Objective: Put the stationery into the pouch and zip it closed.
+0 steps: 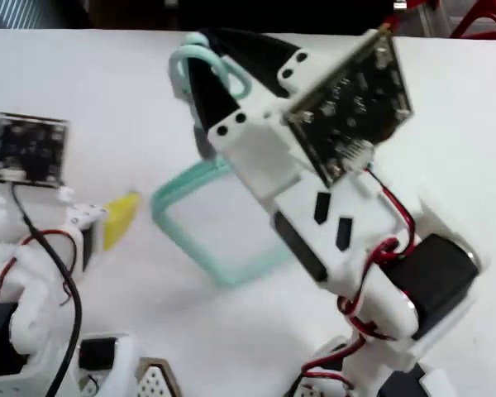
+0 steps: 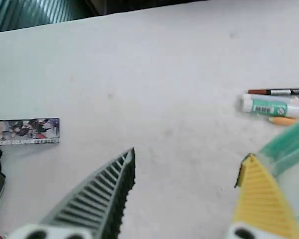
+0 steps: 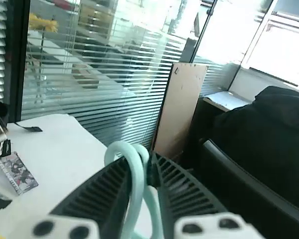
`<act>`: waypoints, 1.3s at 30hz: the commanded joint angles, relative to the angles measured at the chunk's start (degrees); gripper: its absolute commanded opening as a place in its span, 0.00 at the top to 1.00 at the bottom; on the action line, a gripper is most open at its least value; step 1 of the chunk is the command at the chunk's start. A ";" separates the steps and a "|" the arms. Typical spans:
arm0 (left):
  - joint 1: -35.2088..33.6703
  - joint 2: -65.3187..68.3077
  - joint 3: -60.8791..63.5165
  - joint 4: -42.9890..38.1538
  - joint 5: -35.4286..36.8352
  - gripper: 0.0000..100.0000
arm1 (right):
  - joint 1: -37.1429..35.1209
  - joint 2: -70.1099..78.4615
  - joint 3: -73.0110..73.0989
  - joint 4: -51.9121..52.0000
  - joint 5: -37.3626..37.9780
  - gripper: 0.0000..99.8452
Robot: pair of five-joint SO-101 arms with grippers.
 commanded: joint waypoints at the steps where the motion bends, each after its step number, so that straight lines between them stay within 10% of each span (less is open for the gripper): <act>1: -2.86 -0.84 -6.42 -2.37 2.81 0.66 | -1.98 1.01 -0.44 0.48 -0.18 0.98; 39: -0.04 -0.84 -3.43 -7.56 12.13 0.66 | -10.59 -3.21 0.26 3.56 -0.09 0.98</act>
